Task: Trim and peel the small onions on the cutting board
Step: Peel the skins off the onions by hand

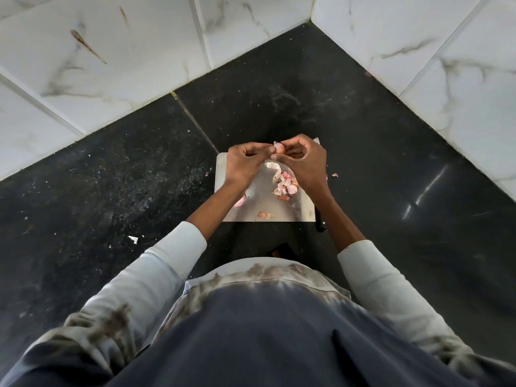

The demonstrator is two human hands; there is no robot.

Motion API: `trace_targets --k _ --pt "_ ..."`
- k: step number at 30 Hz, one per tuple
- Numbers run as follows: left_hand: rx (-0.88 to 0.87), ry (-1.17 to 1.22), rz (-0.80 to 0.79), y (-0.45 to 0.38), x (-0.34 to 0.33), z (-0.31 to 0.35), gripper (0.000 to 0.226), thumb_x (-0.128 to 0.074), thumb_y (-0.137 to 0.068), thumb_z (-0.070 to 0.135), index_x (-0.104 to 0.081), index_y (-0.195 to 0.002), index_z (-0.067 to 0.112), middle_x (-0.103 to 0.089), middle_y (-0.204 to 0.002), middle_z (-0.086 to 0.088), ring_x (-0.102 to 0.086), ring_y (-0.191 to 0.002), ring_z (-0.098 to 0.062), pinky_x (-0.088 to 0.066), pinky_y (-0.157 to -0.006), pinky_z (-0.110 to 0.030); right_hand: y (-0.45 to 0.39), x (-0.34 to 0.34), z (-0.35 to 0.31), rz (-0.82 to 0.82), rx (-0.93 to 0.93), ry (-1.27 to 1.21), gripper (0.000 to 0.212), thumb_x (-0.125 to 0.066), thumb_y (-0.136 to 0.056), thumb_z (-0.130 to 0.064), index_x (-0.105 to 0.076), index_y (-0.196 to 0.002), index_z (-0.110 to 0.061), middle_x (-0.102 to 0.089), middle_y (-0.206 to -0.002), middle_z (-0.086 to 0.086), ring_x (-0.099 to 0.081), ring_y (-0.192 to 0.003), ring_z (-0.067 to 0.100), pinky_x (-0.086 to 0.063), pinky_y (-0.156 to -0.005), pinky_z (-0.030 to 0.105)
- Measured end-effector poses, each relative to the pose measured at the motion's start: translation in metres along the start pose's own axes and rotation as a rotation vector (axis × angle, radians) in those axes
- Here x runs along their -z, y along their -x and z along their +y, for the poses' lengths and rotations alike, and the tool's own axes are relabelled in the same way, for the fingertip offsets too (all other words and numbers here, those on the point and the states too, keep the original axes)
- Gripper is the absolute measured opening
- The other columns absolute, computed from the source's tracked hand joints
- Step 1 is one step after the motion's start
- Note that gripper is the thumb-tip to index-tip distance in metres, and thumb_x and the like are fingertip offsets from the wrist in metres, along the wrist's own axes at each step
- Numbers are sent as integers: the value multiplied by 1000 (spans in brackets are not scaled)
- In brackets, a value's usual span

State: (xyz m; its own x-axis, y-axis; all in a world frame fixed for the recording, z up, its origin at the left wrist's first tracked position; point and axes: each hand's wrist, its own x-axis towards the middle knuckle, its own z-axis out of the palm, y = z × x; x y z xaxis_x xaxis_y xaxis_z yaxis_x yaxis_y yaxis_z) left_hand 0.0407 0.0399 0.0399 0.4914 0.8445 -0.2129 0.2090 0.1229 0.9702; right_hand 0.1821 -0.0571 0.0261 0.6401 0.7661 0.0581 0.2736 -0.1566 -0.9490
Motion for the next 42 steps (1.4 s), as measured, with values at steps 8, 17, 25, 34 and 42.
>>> trace_targets --k 8,17,25,34,42 --pt "-27 -60 -10 1 3 -2 14 -82 -92 12 -84 -103 5 -80 -88 4 -76 -78 -2 -59 -73 -13 1 1 10 -16 -8 32 34 -95 -79 -27 -79 -104 -10 -81 -98 -1 -78 -90 12 -66 -87 35" --pt "-45 -134 46 -7 -7 -4 4 -82 -93 16 -82 -93 12 -77 -84 1 -73 -74 -11 -62 -71 -19 -3 5 4 -24 18 11 30 -94 -80 -22 -80 -102 -9 -81 -95 -1 -79 -89 14 -66 -86 36" --pt "-5 -180 23 -12 -9 -17 13 -78 -96 21 -82 -97 8 -79 -90 -7 -73 -82 -20 -62 -75 -27 -3 7 8 -114 -38 -44 34 -92 -84 -22 -80 -113 -9 -82 -104 -1 -79 -98 14 -64 -94 37" --pt "-87 -116 -62 -8 -3 -9 19 -81 -94 16 -82 -109 7 -82 -101 -5 -79 -91 -15 -64 -85 -24 0 12 17 -69 -172 -210 34 -85 -90 -18 -78 -122 -7 -82 -111 1 -79 -103 16 -62 -92 27" --pt "-123 -185 -11 -8 -9 -10 23 -86 -90 21 -83 -110 10 -82 -100 -1 -79 -88 -13 -64 -84 -24 0 9 20 -40 -172 -160 36 -89 -87 -23 -79 -119 -10 -82 -109 -2 -79 -99 13 -63 -89 25"
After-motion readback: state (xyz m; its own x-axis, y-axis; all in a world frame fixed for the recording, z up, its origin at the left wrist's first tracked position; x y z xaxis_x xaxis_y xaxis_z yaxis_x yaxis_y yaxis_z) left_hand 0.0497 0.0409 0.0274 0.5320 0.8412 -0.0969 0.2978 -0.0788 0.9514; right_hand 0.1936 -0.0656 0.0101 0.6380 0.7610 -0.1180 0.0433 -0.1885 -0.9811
